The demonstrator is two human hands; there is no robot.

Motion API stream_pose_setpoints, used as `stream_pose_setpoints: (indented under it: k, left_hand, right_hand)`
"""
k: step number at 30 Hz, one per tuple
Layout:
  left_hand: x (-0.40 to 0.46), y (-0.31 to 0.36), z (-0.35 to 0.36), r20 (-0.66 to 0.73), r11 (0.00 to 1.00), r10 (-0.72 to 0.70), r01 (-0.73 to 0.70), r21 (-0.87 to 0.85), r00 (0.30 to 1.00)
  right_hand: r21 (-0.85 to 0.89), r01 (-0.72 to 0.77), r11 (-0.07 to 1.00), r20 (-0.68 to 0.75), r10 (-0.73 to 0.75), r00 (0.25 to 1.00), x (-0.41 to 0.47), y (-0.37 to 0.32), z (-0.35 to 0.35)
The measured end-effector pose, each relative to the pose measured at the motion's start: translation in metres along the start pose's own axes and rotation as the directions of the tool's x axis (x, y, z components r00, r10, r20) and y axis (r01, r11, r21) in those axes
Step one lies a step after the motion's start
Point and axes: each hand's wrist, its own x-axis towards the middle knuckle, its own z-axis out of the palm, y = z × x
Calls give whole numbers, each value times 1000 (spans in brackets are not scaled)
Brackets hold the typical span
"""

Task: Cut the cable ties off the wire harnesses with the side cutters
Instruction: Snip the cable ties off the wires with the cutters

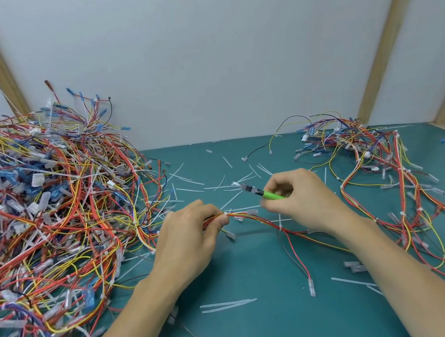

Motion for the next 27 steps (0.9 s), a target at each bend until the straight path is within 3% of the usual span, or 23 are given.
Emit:
stream_pose_setpoints:
  k: [11, 17, 20, 27]
  left_hand:
    - [4, -2, -2, -125, 988, -152, 145, -61, 980]
    - [4, 1, -5, -132, 988, -152, 151, -19, 980]
    - [2, 5, -6, -122, 985, -95, 110, 130, 988]
    - [-1, 22, -8, -117, 958, 158, -124, 257, 980]
  right_hand:
    - [216, -116, 969, 120, 92, 989, 0, 7, 3]
    - [51, -97, 994, 144, 89, 985, -1, 5, 12]
    - [50, -116, 992, 159, 107, 981, -2, 4, 13]
    - [340, -214, 916, 287, 116, 951, -4, -3, 15]
